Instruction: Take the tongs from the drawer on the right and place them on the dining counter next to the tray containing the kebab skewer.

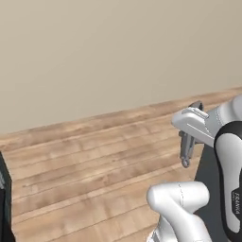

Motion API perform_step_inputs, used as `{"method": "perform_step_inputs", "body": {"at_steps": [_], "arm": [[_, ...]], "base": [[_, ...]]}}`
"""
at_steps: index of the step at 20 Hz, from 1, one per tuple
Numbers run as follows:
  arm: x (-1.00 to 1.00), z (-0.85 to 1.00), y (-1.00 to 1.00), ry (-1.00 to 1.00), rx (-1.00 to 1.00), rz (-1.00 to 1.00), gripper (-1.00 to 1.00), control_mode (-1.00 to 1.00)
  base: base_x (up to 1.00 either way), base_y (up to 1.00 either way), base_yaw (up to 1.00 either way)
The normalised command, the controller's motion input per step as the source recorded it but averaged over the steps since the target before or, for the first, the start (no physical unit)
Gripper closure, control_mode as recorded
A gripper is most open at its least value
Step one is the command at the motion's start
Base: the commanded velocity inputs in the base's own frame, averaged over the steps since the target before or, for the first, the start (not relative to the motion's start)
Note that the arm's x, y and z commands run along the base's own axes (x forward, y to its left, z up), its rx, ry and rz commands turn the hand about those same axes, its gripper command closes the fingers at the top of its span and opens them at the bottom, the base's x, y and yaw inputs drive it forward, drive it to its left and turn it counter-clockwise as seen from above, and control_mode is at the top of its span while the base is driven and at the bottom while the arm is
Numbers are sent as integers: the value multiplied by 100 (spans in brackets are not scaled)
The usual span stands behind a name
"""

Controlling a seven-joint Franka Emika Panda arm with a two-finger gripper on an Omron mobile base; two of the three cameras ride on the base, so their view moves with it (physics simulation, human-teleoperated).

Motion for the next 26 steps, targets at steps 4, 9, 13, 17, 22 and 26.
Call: {"method": "perform_step_inputs", "body": {"at_steps": [4,9,13,17,22,26], "arm": [[0,0,0,0,0,0,100,100],[0,0,0,0,0,0,100,100],[0,0,0,0,0,0,100,100],[0,0,0,0,0,0,100,100],[0,0,0,0,0,0,100,100],[0,0,0,0,0,0,100,100]], "base": [[100,21,-46],[100,24,-59],[100,51,-62],[100,64,-63],[100,55,-61],[100,44,-62]]}}
